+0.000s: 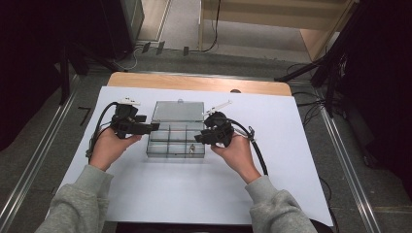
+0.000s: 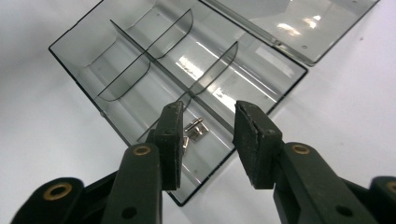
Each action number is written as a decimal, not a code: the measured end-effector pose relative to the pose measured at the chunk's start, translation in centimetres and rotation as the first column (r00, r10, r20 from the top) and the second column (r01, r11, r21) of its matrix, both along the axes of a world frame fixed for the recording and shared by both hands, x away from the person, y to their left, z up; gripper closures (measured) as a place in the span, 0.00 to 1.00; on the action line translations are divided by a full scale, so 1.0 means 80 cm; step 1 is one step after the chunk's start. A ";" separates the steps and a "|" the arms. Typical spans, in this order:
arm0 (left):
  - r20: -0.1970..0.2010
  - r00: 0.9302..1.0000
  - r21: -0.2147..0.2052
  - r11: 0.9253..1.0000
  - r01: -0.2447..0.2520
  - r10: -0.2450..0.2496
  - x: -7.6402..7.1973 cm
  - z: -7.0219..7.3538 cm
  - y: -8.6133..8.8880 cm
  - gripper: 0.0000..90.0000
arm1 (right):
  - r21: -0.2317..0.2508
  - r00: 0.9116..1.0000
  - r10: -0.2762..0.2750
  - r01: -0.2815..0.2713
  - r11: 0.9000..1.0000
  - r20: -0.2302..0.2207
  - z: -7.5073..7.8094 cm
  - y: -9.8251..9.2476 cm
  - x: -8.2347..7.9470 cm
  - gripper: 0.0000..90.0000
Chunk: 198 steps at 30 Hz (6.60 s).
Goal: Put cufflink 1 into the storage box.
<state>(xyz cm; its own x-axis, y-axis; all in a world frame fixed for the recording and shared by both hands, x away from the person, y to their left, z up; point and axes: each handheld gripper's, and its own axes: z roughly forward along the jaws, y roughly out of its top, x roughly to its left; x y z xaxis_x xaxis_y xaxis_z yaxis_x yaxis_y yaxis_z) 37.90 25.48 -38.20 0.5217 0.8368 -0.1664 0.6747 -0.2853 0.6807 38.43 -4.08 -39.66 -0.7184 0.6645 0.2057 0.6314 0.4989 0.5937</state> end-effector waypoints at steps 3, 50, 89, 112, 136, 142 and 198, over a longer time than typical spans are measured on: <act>0.000 1.000 -0.001 1.000 0.003 -0.003 0.001 0.000 0.000 0.37 | 0.005 1.000 -0.011 0.011 1.000 0.004 0.004 -0.009 0.001 0.66; 0.007 1.000 0.005 1.000 0.011 -0.011 0.002 0.000 -0.004 0.37 | -0.121 0.972 -0.227 0.218 0.968 -0.064 -0.045 -0.060 0.043 0.81; 0.010 1.000 0.003 1.000 0.015 -0.015 0.001 0.000 -0.006 0.37 | -0.208 0.962 -0.263 0.244 0.947 -0.070 -0.067 -0.058 0.037 0.89; 0.011 1.000 0.003 1.000 0.017 -0.017 0.001 0.000 -0.006 0.37 | -0.167 0.967 -0.244 0.228 0.959 -0.079 -0.056 -0.061 0.038 0.89; 0.015 1.000 0.003 1.000 0.021 -0.021 0.000 0.001 -0.006 0.37 | -0.092 0.984 -0.168 0.163 0.982 -0.053 -0.022 -0.051 0.023 0.89; 0.015 1.000 -0.001 1.000 0.022 -0.022 -0.001 0.000 -0.006 0.37 | -0.070 0.987 -0.149 0.145 0.987 -0.054 -0.011 -0.046 0.019 0.89; 0.021 1.000 -0.014 1.000 0.005 -0.005 -0.015 -0.001 0.004 0.37 | -0.009 0.999 0.038 -0.038 0.999 -0.025 0.013 0.032 0.003 0.89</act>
